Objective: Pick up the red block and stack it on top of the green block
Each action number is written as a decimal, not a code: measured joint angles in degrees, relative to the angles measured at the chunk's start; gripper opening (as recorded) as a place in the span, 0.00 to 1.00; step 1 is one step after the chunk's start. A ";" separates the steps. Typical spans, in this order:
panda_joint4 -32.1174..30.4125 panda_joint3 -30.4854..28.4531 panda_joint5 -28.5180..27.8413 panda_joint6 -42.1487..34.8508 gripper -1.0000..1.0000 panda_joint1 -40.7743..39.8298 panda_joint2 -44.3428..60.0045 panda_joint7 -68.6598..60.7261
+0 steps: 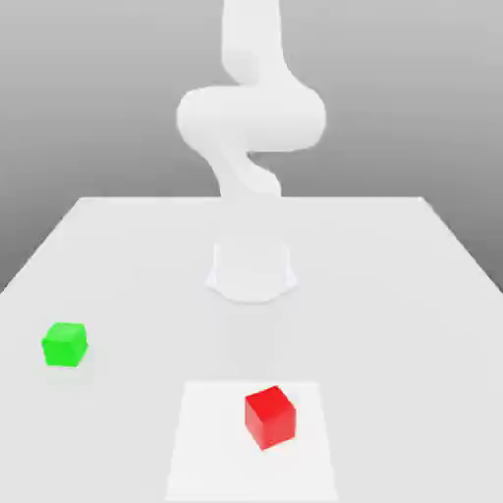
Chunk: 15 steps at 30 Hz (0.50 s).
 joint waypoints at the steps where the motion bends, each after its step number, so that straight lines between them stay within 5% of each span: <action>1: -1.22 -0.01 -0.42 1.33 0.50 0.24 2.38 -0.92; 15: -16.51 -1.87 -2.04 17.92 0.50 3.56 31.79 -14.87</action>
